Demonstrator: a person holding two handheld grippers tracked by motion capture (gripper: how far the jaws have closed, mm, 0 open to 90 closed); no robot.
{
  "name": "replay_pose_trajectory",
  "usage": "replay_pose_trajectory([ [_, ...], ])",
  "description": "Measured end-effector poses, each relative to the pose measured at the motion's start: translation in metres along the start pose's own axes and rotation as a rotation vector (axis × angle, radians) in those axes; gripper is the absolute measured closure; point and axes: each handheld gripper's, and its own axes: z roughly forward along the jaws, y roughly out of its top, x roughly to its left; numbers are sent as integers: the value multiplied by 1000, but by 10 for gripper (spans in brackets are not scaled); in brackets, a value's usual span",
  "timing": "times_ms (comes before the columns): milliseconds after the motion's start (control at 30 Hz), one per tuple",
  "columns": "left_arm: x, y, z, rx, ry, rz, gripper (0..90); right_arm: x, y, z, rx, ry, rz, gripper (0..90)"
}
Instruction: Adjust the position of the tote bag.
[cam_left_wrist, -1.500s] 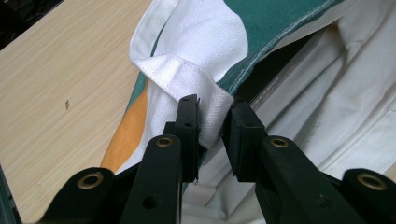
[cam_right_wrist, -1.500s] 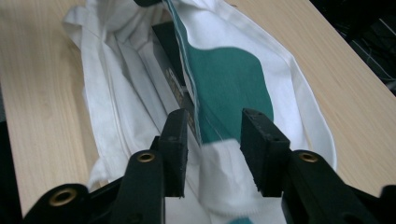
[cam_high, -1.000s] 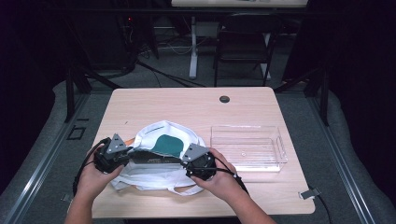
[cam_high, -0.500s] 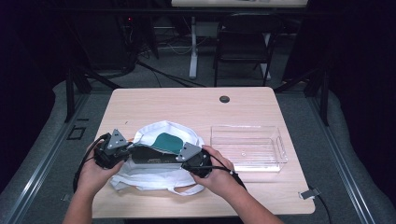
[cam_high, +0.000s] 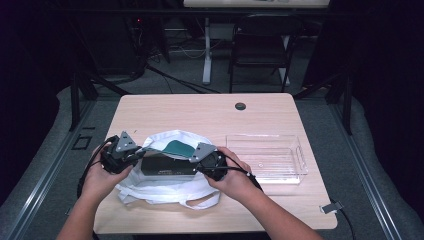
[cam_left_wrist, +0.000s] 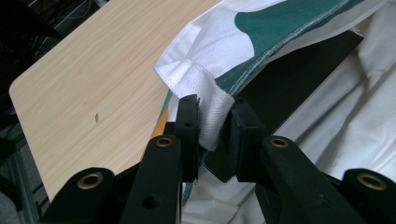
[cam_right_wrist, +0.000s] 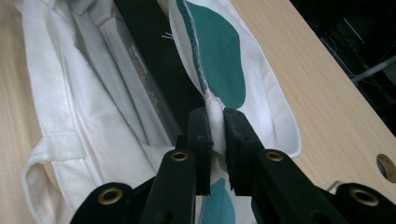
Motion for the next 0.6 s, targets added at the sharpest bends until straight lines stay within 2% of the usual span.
replay_pose_trajectory([
  [67, 1, 3, 1, 8, 0, 11, 770, -3, 2, 1, -3, -8, 6, 824],
  [200, 3, 8, 2, 27, 1, 24, 774, -8, 6, 0, 17, -31, -14, 825],
  [300, 4, 10, 3, 35, 2, 36, 779, -13, 7, 1, 2, -52, -3, 827],
  [400, 3, 11, 6, 38, 14, 42, 785, -18, 7, 4, -10, -58, 33, 828],
  [600, 3, 13, 10, 35, 35, 39, 793, -20, 9, 6, -1, -86, 34, 829],
])
